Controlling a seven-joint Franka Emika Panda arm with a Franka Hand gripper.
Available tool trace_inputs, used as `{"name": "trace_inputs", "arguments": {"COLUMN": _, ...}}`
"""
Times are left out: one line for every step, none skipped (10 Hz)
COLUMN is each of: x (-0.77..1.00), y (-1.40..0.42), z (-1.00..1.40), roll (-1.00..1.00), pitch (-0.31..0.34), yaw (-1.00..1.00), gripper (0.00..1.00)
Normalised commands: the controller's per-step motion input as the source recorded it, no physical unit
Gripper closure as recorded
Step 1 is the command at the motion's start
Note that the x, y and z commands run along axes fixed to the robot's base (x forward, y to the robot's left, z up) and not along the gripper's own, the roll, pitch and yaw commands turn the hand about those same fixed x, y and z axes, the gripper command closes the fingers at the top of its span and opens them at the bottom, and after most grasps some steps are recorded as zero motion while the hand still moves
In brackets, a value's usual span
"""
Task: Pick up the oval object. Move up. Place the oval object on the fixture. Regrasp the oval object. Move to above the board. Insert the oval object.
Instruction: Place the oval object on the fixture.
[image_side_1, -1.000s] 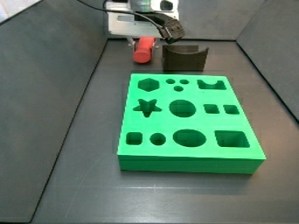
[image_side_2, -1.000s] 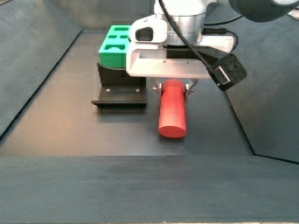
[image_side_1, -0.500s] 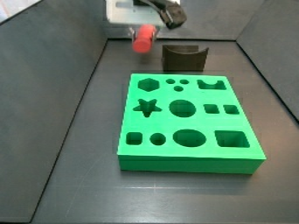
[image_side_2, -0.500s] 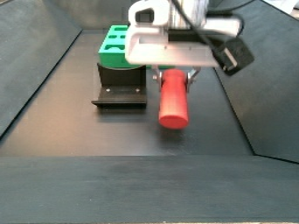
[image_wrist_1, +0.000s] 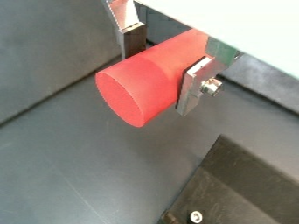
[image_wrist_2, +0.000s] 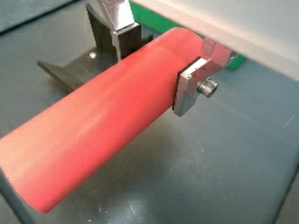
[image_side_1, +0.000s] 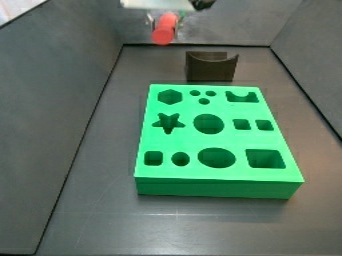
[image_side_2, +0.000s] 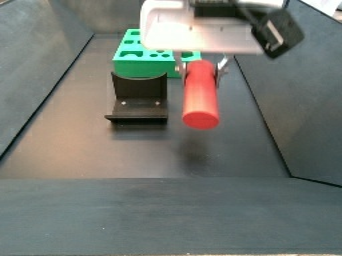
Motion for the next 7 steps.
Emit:
{"name": "trace_inputs", "arguments": {"x": -0.02, "y": 0.01, "z": 1.0, "roll": 0.04, "pitch": 0.028, "yaw": -0.02, "gripper": 1.0}}
{"name": "trace_inputs", "arguments": {"x": -0.02, "y": 0.01, "z": 1.0, "roll": 0.05, "pitch": 0.034, "yaw": -0.03, "gripper": 1.0}}
{"name": "trace_inputs", "arguments": {"x": -0.02, "y": 0.01, "z": 0.94, "roll": 0.06, "pitch": 0.044, "yaw": -0.02, "gripper": 1.0}}
{"name": "trace_inputs", "arguments": {"x": -0.02, "y": 0.01, "z": 0.78, "roll": 0.07, "pitch": 0.051, "yaw": -0.02, "gripper": 1.0}}
{"name": "trace_inputs", "arguments": {"x": -0.01, "y": 0.01, "z": 0.67, "roll": 0.07, "pitch": 0.056, "yaw": -0.01, "gripper": 1.0}}
{"name": "trace_inputs", "arguments": {"x": 0.0, "y": 0.01, "z": 0.46, "roll": 0.08, "pitch": 0.07, "yaw": -0.01, "gripper": 1.0}}
{"name": "trace_inputs", "arguments": {"x": 0.01, "y": 0.01, "z": 0.24, "roll": 0.08, "pitch": 0.082, "yaw": 0.0, "gripper": 1.0}}
